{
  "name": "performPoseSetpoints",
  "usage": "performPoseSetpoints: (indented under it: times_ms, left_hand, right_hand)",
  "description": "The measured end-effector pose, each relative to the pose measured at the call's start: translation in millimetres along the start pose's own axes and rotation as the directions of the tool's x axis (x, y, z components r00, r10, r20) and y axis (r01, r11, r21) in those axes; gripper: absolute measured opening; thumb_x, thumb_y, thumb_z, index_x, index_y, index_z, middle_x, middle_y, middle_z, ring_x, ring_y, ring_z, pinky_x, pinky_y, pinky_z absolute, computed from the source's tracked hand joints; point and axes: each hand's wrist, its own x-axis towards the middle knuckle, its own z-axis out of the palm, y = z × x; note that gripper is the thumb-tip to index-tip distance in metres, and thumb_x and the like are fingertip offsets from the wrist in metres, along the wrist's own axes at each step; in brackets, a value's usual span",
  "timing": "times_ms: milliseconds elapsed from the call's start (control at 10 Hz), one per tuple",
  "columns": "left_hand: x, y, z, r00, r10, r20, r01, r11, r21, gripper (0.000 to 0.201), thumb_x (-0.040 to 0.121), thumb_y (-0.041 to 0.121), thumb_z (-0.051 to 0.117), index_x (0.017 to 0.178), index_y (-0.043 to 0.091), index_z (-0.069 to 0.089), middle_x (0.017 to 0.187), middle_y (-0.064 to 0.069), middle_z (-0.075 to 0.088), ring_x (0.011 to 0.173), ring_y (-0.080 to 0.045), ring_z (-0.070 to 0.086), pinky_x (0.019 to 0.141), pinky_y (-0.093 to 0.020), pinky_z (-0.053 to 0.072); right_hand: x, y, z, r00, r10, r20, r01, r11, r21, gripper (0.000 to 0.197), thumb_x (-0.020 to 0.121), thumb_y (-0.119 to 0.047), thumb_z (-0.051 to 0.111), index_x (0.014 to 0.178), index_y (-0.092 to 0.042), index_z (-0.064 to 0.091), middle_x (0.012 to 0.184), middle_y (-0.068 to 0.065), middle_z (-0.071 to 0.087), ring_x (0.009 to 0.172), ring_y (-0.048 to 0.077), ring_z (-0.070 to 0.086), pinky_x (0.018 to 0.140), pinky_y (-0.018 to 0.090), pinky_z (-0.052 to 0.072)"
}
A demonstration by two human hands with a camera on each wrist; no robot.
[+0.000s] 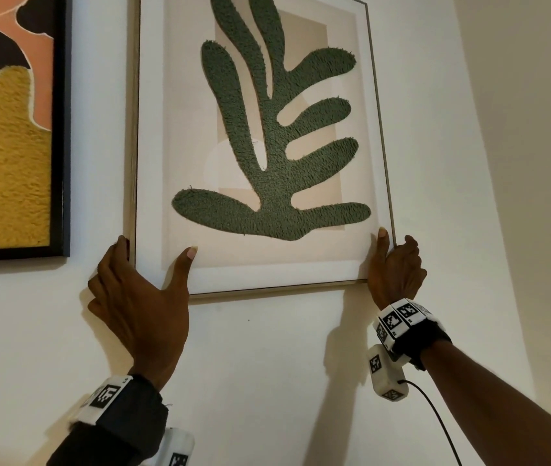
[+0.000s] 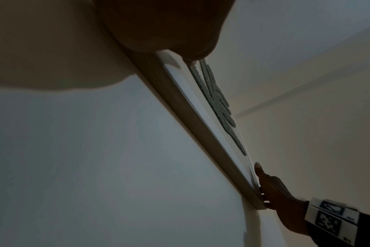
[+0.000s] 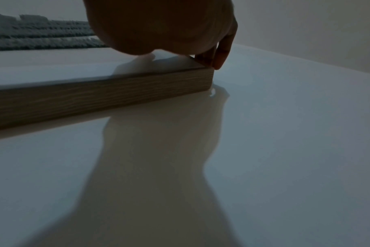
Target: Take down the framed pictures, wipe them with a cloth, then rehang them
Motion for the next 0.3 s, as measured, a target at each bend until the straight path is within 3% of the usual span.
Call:
performPoseSetpoints:
  times_ms: [100, 300]
  left_hand:
    - [-10.6, -6.3, -2.4, 1.000, -0.019, -0.005, 0.019, 0.998, -0.052, 0.085, 0.079, 0.070, 0.059, 0.139, 0.013, 0.042, 0.140, -0.008, 0.048, 0.129, -0.029, 0.040, 0.105, -0.047, 0.030]
    - [-41.4, -28.1, -15.9, 0.998, 0.011, -0.063, -0.021, 0.988, -0.153, 0.069, 0.089, 0.056, 0.060, 0.137, 0.010, 0.045, 0.135, -0.008, 0.052, 0.124, -0.029, 0.045, 0.104, -0.043, 0.031]
  right_hand:
    - [-4.5, 10.2, 0.9, 0.999, 0.035, 0.014, -0.035, 0.999, 0.030, 0.070, 0.100, -0.057, 0.029, 0.143, -0.003, 0.034, 0.142, 0.017, 0.047, 0.130, 0.035, 0.044, 0.108, 0.047, 0.024]
    - [-24.8, 36.9, -4.9, 0.989, 0.146, -0.006, -0.143, 0.976, 0.164, 0.072, 0.096, -0.065, 0.028, 0.140, -0.009, 0.037, 0.127, 0.010, 0.062, 0.125, 0.031, 0.050, 0.109, 0.043, 0.025]
